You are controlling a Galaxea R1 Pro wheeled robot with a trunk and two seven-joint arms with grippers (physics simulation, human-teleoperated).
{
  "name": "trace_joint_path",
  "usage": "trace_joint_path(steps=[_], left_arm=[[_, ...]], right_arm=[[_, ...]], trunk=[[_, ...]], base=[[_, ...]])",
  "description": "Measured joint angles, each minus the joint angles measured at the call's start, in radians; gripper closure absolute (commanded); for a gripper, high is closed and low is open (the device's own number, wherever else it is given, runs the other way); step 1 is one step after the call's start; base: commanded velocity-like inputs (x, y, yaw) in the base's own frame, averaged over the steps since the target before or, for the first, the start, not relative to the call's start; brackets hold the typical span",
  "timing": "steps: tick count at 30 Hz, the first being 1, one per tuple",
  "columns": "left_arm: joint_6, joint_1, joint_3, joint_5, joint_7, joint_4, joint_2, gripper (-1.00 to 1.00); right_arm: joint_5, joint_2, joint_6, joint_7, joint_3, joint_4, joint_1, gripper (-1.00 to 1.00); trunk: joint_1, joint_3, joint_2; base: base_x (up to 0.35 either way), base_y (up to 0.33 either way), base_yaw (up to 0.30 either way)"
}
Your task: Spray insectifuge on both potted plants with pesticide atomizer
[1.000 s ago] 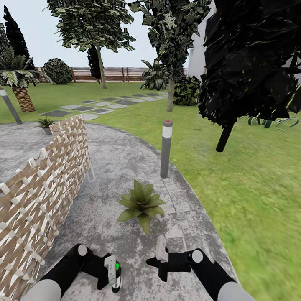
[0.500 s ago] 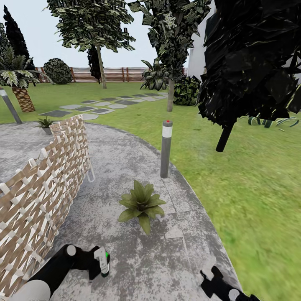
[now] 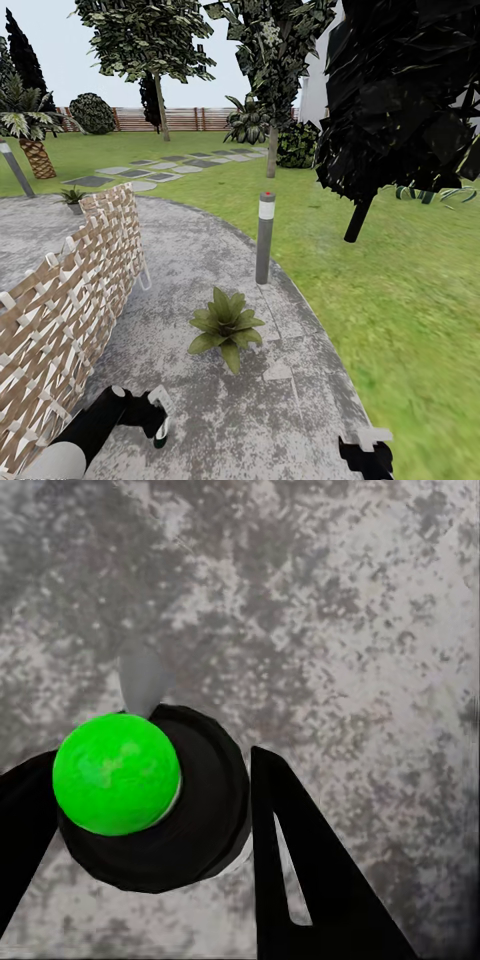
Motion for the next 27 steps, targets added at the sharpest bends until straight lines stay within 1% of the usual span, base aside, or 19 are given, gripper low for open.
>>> trace_joint_path(steps=[1, 2, 4, 6, 8, 9, 10, 12, 14, 16, 19, 24, 27], left_arm=[[0.055, -0.002, -0.001, 0.002, -0.002, -0.002, 0.000, 1.00], [0.090, -0.003, -0.002, 0.003, -0.003, -0.003, -0.001, 1.00], [0.129, -0.006, -0.002, 0.005, -0.005, -0.006, -0.002, 1.00], [0.150, -0.013, -0.004, 0.005, -0.013, -0.007, -0.004, 1.00], [0.172, -0.016, -0.007, -0.002, -0.026, -0.006, -0.020, 1.00], [0.212, -0.017, -0.008, -0.004, -0.030, -0.008, -0.031, 1.00], [0.247, -0.018, -0.009, -0.005, -0.031, -0.009, -0.036, 1.00], [0.352, -0.036, -0.009, -0.001, -0.032, -0.035, -0.038, 1.00], [0.408, -0.048, -0.009, -0.001, -0.032, -0.069, -0.039, 1.00], [0.441, -0.052, -0.009, -0.002, -0.032, -0.086, -0.042, 1.00], [0.461, -0.057, -0.008, 0.000, -0.031, -0.092, -0.043, 1.00], [0.475, -0.063, -0.008, 0.003, -0.031, -0.093, -0.045, 1.00], [0.495, -0.069, -0.008, 0.007, -0.031, -0.094, -0.038, 1.00]], right_arm=[[-0.006, 0.002, 0.000, -0.004, 0.001, 0.000, 0.002, -1.00], [-0.008, 0.003, 0.000, -0.006, 0.001, 0.000, 0.002, -1.00], [-0.012, 0.003, 0.000, -0.007, 0.000, 0.000, 0.002, -1.00], [-0.014, 0.006, 0.000, -0.008, -0.002, -0.002, 0.003, -1.00], [-0.015, 0.006, 0.000, -0.009, -0.003, -0.004, 0.003, -1.00], [-0.015, 0.005, 0.000, -0.010, -0.003, -0.004, 0.003, -1.00], [-0.016, 0.004, 0.000, -0.010, -0.003, -0.004, 0.003, -1.00], [-0.015, 0.001, 0.000, -0.010, -0.010, -0.003, 0.004, -1.00], [-0.014, 0.001, 0.000, -0.010, -0.013, -0.002, 0.005, -1.00], [-0.013, 0.002, 0.000, -0.011, -0.014, -0.002, 0.010, -1.00], [-0.013, 0.001, 0.000, -0.011, -0.015, -0.002, 0.014, -1.00], [-0.012, 0.000, 0.000, -0.011, -0.015, -0.001, 0.015, -1.00], [-0.012, 0.001, 0.000, -0.011, -0.014, -0.001, 0.015, -1.00]], trunk=[[0.000, 0.000, 0.000], [0.000, 0.000, 0.000], [0.000, 0.000, 0.000], [0.000, 0.000, 0.000], [0.000, 0.000, 0.000], [0.000, 0.000, 0.000], [0.000, 0.000, 0.000], [0.000, 0.000, 0.000], [-0.001, 0.000, 0.000], [-0.001, 0.000, 0.000], [-0.001, 0.000, 0.000], [0.000, 0.000, 0.000], [0.000, 0.000, 0.000]], base=[[0.000, 0.000, 0.000], [0.000, 0.000, 0.000], [0.000, 0.000, 0.000], [0.000, 0.000, 0.000], [0.003, 0.000, 0.000], [0.040, 0.000, 0.000], [0.133, 0.020, 0.000], [0.243, 0.050, 0.000], [0.305, 0.018, 0.000], [0.326, 0.006, 0.000], [0.324, -0.049, 0.000], [0.261, -0.214, 0.000], [0.247, -0.242, 0.000]])
